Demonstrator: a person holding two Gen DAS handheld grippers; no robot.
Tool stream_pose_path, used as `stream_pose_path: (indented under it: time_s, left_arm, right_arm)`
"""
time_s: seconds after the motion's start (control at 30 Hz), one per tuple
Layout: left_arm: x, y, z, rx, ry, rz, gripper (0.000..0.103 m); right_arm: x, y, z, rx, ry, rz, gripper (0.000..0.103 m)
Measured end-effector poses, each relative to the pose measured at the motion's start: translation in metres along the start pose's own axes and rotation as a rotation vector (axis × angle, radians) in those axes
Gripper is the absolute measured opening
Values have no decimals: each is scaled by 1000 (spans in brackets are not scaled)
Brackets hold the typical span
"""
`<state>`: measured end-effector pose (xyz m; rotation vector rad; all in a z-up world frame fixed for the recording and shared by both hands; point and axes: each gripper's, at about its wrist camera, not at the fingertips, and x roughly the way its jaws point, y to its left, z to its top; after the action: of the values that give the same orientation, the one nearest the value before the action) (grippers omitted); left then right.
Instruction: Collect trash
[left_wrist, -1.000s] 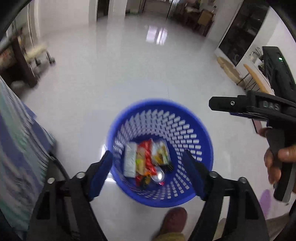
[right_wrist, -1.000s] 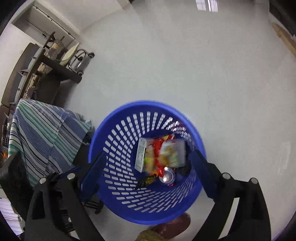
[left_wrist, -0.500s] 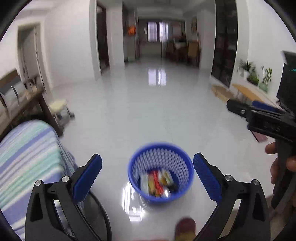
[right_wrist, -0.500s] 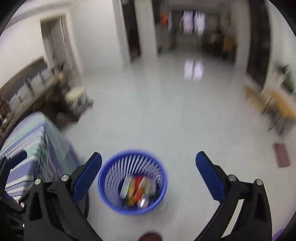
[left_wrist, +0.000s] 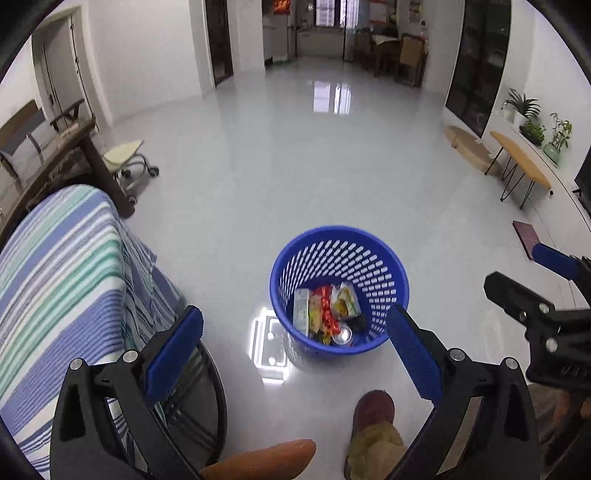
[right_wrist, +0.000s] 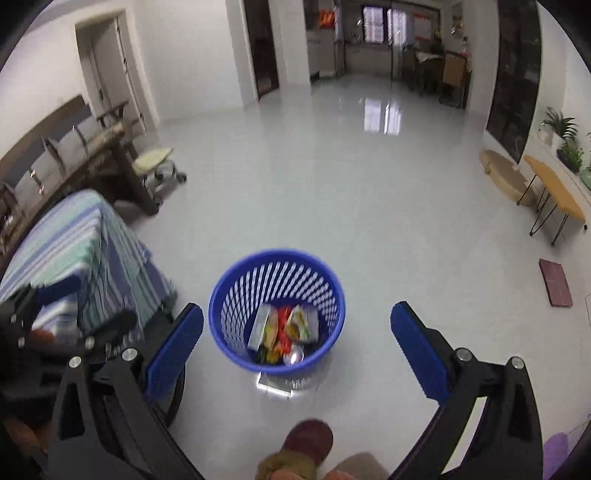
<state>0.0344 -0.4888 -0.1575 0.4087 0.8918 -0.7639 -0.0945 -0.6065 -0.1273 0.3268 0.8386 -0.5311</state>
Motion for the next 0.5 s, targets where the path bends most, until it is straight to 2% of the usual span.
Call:
stream_pose_path:
  time_s: [0.13, 0.5]
  left_arm:
    - [7, 0, -1, -4, 26, 10, 98]
    - [18, 3, -4, -15, 54, 17, 98]
  right_arm:
    - [6, 6, -5, -28, 41, -27, 98]
    - [17, 9, -12, -27, 113, -2, 98]
